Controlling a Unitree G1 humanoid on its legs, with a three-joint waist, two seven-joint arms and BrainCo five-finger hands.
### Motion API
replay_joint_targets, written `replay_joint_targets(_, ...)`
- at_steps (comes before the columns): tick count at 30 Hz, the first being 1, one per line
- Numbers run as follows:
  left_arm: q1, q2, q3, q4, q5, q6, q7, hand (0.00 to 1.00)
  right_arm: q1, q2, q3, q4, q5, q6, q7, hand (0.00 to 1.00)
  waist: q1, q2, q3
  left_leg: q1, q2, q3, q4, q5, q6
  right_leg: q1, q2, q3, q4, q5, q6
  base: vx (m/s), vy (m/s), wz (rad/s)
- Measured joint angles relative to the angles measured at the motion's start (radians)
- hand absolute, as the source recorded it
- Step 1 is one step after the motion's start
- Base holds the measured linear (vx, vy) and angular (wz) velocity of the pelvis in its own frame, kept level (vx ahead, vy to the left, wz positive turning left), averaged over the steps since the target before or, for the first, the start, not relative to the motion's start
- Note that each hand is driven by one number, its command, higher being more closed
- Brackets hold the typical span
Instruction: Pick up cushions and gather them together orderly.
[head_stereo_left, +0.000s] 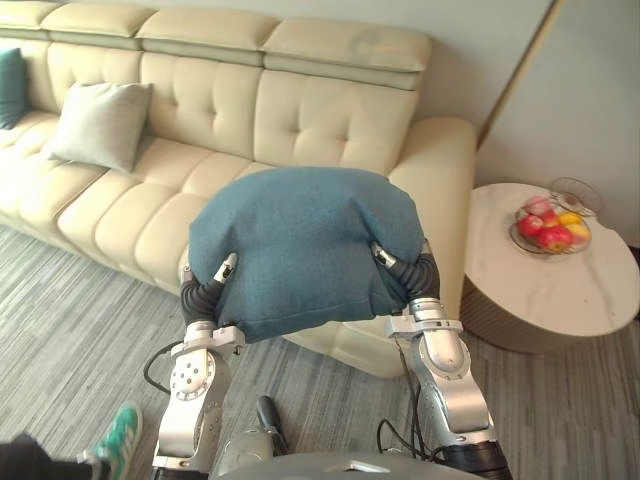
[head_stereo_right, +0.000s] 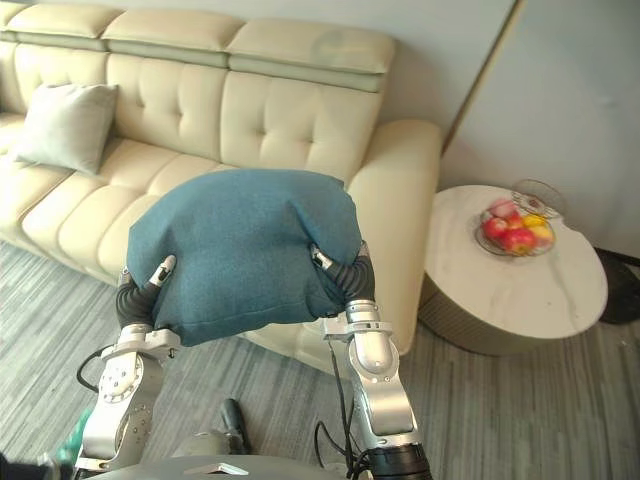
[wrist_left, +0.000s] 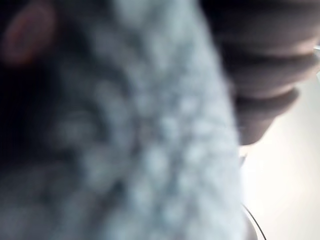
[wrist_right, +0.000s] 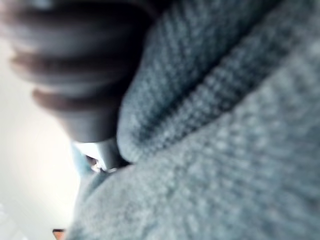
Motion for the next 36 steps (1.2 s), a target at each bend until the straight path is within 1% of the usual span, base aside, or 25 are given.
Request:
replay_joint_targets(3,0.000,0.005,0.000,0.015,0.000,0.000,-0.006,1.00,-0.001,0.014,-0.003,0.044,-0.009,0.002,0.000,1.00,0.008,-0.007,0.005,-0.030,-0.023,0.038,0.087,-0.054,0.033,-0.027,-0.075,0.004,0.084,-0.005,-0.002,0.02,0.202,0.06)
replay_joint_targets(5,-0.006,0.009,0.007,0.034,0.000,0.000,-0.007,1.00,-0.008,0.022,-0.001,0.059,-0.009,0.002,0.000,1.00,0.011,-0.020,0.015,-0.038,-0.042,0.068,0.113,-0.081,0.057,-0.105,-0.146,0.040,0.235,-0.013,-0.051,0.01,0.236,-0.13)
replay_joint_targets(6,-0.006,0.015,0.013,0.040,0.001,0.000,-0.006,1.00,-0.018,0.031,0.001,0.084,-0.009,0.003,0.000,1.00,0.007,-0.033,0.024,-0.030,-0.054,0.074,0.112,-0.090,0.070,-0.155,-0.175,0.083,0.321,-0.001,-0.127,0.01,0.170,-0.12)
replay_joint_targets(7,-0.006,0.015,0.014,0.040,0.001,0.000,-0.007,1.00,-0.019,0.036,0.001,0.096,-0.009,0.003,0.001,1.00,0.002,-0.041,0.032,-0.023,-0.059,0.066,0.112,-0.095,0.076,-0.189,-0.180,0.138,0.377,0.017,-0.170,0.02,0.182,0.02)
replay_joint_targets(8,-0.006,0.026,0.015,0.041,0.001,0.000,-0.007,1.00,-0.018,0.040,0.001,0.113,-0.009,0.004,0.005,1.00,-0.011,-0.047,0.042,-0.013,-0.064,0.038,0.102,-0.096,0.078,-0.219,-0.147,0.239,0.427,-0.033,-0.151,0.03,0.154,0.59)
replay_joint_targets(9,-0.006,0.029,0.014,0.048,0.001,0.001,-0.008,1.00,-0.006,0.041,0.000,0.112,-0.008,0.008,0.017,1.00,-0.049,-0.044,0.062,0.012,-0.072,-0.034,0.052,-0.095,0.077,-0.235,0.018,0.414,0.457,-0.147,-0.102,0.03,0.137,0.70)
replay_joint_targets(11,-0.004,0.029,0.013,0.057,0.001,0.003,-0.011,1.00,0.001,0.040,-0.003,0.112,-0.007,0.008,0.023,1.00,-0.058,-0.042,0.063,0.036,-0.083,-0.060,0.002,-0.094,0.076,-0.239,0.097,0.452,0.438,-0.183,-0.088,0.03,0.076,0.55)
replay_joint_targets(12,-0.008,0.029,0.013,0.064,0.002,0.005,-0.022,1.00,0.001,0.036,-0.009,0.112,-0.003,0.008,0.033,1.00,-0.067,-0.037,0.066,0.067,-0.103,-0.075,-0.082,-0.115,0.046,-0.263,0.184,0.443,0.388,-0.194,-0.101,0.06,0.069,0.48)
replay_joint_targets(13,-0.014,0.037,0.016,0.070,0.004,0.005,-0.027,1.00,0.003,0.043,-0.010,0.110,0.001,0.008,0.038,1.00,-0.083,-0.078,0.061,0.062,-0.143,-0.064,-0.061,-0.168,0.031,-0.285,0.184,0.425,0.330,-0.193,-0.112,0.10,0.065,0.62)
replay_joint_targets(14,-0.031,0.047,0.027,0.066,0.011,0.004,-0.031,1.00,0.009,0.060,-0.011,0.092,0.003,0.002,0.039,1.00,-0.093,-0.117,0.088,0.035,-0.144,-0.042,0.218,-0.178,0.156,-0.318,0.151,0.412,0.325,-0.209,-0.116,0.10,0.022,0.25)
replay_joint_targets(15,-0.032,0.033,0.027,0.065,0.011,0.005,-0.031,1.00,0.006,0.045,-0.009,0.084,0.006,-0.001,0.041,1.00,-0.081,-0.103,0.093,0.078,-0.124,-0.091,0.186,-0.259,0.093,-0.331,0.168,0.400,0.342,-0.209,-0.122,0.05,0.040,0.15)
replay_joint_targets(16,-0.048,0.016,0.027,0.105,0.014,0.025,-0.033,1.00,0.000,0.043,-0.018,0.116,0.012,0.010,0.041,1.00,-0.097,-0.076,0.123,0.121,-0.155,-0.100,0.168,-0.256,0.094,-0.346,0.165,0.422,0.370,-0.193,-0.142,0.01,0.056,-0.12)
replay_joint_targets(18,-0.051,0.016,0.021,0.095,0.032,0.030,-0.050,1.00,0.005,0.024,-0.024,0.106,0.025,0.012,0.043,1.00,-0.110,-0.033,0.102,0.120,-0.159,-0.109,0.100,-0.233,0.059,-0.422,0.182,0.399,0.339,-0.171,-0.122,0.07,0.092,0.09)
replay_joint_targets(22,-0.053,0.024,-0.024,0.076,0.031,0.030,-0.052,1.00,0.108,0.028,-0.025,0.022,0.054,0.018,0.040,1.00,-0.128,-0.029,0.100,0.174,-0.165,-0.210,0.049,-0.228,0.044,-0.387,0.199,0.382,0.241,-0.084,-0.142,0.32,-0.055,0.65)
replay_joint_targets(24,-0.039,0.024,-0.033,0.050,0.029,0.030,-0.054,1.00,0.155,0.028,-0.018,-0.056,0.075,0.018,0.040,1.00,-0.137,-0.032,0.094,0.183,-0.161,-0.237,0.111,-0.259,0.001,-0.319,0.192,0.371,0.185,-0.057,-0.158,0.41,-0.141,0.83)
replay_joint_targets(25,-0.022,0.008,-0.035,0.036,0.019,0.030,-0.055,1.00,0.157,0.014,-0.015,-0.089,0.079,0.019,0.039,1.00,-0.134,-0.025,0.089,0.101,-0.128,-0.193,0.334,-0.305,-0.032,-0.278,0.183,0.336,0.164,-0.036,-0.166,0.40,-0.142,0.54)
replay_joint_targets(26,-0.015,0.003,-0.036,0.031,0.016,0.030,-0.055,1.00,0.157,0.007,-0.015,-0.099,0.079,0.019,0.038,1.00,-0.132,-0.024,0.089,0.063,-0.112,-0.170,0.432,-0.301,-0.040,-0.262,0.179,0.333,0.161,-0.039,-0.172,0.49,-0.156,0.25)
replay_joint_targets(27,0.001,-0.005,-0.036,0.017,0.008,0.029,-0.060,1.00,0.159,-0.015,-0.013,-0.125,0.089,0.019,0.038,1.00,-0.115,-0.021,0.087,-0.011,-0.046,-0.102,0.671,-0.273,-0.061,-0.206,0.185,0.344,0.129,-0.043,-0.177,0.48,-0.145,-0.20)
replay_joint_targets(29,0.022,-0.007,-0.044,-0.019,-0.005,0.022,-0.067,1.00,0.160,-0.021,-0.013,-0.160,0.089,0.019,0.035,1.00,-0.086,-0.018,0.086,-0.045,0.086,-0.040,0.827,-0.288,-0.043,-0.120,0.205,0.375,0.074,-0.046,-0.181,0.42,-0.106,-0.40)
replay_joint_targets(30,0.024,-0.009,-0.046,-0.024,-0.011,0.019,-0.067,1.00,0.160,-0.021,-0.013,-0.168,0.089,0.019,0.034,1.00,-0.082,-0.015,0.084,-0.050,0.110,-0.036,0.835,-0.292,-0.042,-0.109,0.207,0.382,0.067,-0.047,-0.182,0.31,-0.010,-0.42)
replay_joint_targets(31,0.024,-0.016,-0.046,-0.044,-0.013,0.017,-0.068,1.00,0.157,-0.021,-0.013,-0.183,0.090,0.017,0.030,1.00,-0.077,-0.011,0.081,-0.068,0.161,-0.037,0.820,-0.310,-0.047,-0.089,0.208,0.419,0.054,-0.050,-0.183,0.27,0.076,-0.50)
replay_joint_targets(33,0.023,-0.017,-0.048,-0.050,-0.017,0.013,-0.071,1.00,0.157,-0.020,-0.015,-0.194,0.090,0.017,0.018,1.00,-0.072,-0.012,0.081,-0.078,0.185,-0.044,0.736,-0.323,-0.049,-0.072,0.188,0.466,0.045,-0.055,-0.178,0.26,0.176,-0.58)
replay_joint_targets(34,0.027,-0.018,-0.052,-0.050,-0.022,0.013,-0.076,1.00,0.157,-0.012,-0.015,-0.194,0.090,0.016,0.010,1.00,-0.071,-0.032,0.089,-0.076,0.151,-0.087,0.578,-0.323,-0.048,-0.044,0.153,0.533,0.027,-0.075,-0.145,0.22,0.252,-0.51)
replay_joint_targets(35,0.028,-0.018,-0.054,-0.050,-0.023,0.013,-0.076,1.00,0.157,-0.010,-0.015,-0.194,0.090,0.014,0.009,1.00,-0.066,-0.031,0.088,-0.074,0.133,-0.129,0.507,-0.317,-0.057,-0.041,0.141,0.550,0.027,-0.084,-0.130,0.25,0.381,-0.77)
replay_joint_targets(36,0.035,-0.023,-0.058,-0.050,-0.023,0.013,-0.076,1.00,0.157,-0.012,-0.015,-0.188,0.090,0.011,0.007,1.00,-0.049,-0.021,0.082,-0.053,0.095,-0.247,0.335,-0.281,-0.096,-0.050,0.128,0.597,0.035,-0.095,-0.102,0.18,0.425,-1.27)
